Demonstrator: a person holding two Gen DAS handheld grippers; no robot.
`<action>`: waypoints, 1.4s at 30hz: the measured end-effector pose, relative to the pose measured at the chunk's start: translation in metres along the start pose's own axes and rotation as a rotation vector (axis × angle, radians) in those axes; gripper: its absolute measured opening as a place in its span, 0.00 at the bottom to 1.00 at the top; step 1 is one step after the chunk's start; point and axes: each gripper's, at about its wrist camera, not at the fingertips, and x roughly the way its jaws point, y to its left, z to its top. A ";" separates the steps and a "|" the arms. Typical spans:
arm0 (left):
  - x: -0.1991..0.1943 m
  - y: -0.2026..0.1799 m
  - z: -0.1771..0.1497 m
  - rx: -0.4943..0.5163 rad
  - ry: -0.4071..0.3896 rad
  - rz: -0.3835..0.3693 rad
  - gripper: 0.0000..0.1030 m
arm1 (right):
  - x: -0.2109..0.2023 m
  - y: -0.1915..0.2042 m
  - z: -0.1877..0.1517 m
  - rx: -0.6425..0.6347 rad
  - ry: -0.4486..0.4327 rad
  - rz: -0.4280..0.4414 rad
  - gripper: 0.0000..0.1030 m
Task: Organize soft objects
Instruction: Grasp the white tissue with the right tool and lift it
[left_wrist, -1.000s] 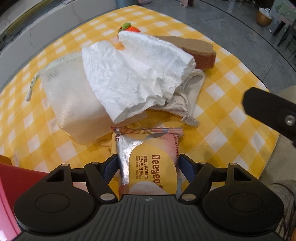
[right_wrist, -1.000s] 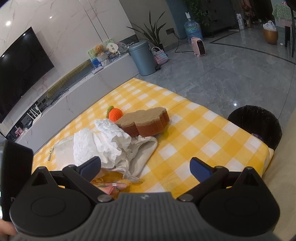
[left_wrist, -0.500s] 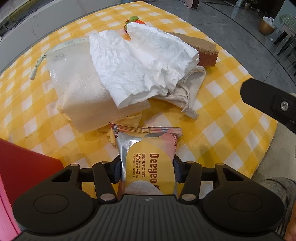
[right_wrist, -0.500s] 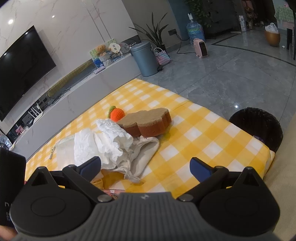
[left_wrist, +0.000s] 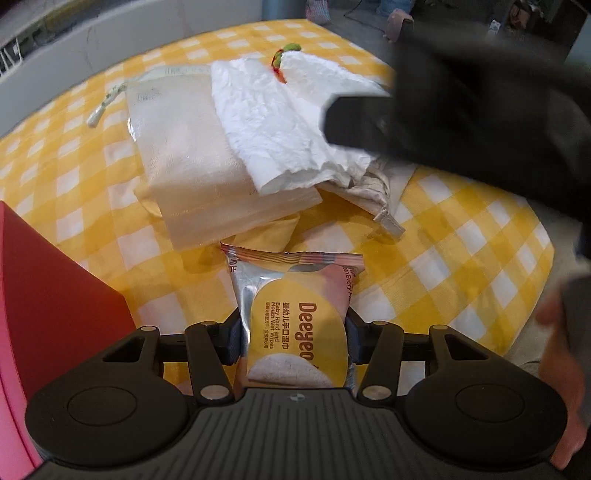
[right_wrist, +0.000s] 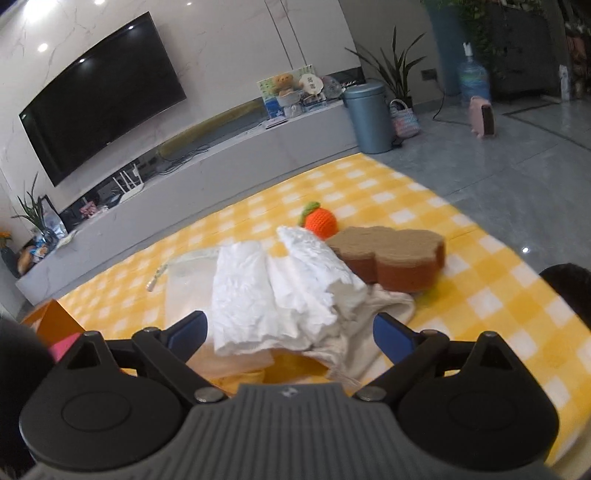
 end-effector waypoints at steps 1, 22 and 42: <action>0.000 -0.001 -0.002 -0.003 -0.013 0.007 0.58 | 0.003 -0.001 0.002 -0.004 0.001 -0.009 0.92; 0.002 -0.002 -0.009 -0.023 -0.044 0.025 0.59 | 0.088 0.006 0.015 -0.256 0.122 -0.003 0.97; 0.001 -0.002 -0.011 -0.013 -0.051 0.026 0.59 | -0.007 -0.021 0.024 -0.262 0.181 -0.113 0.16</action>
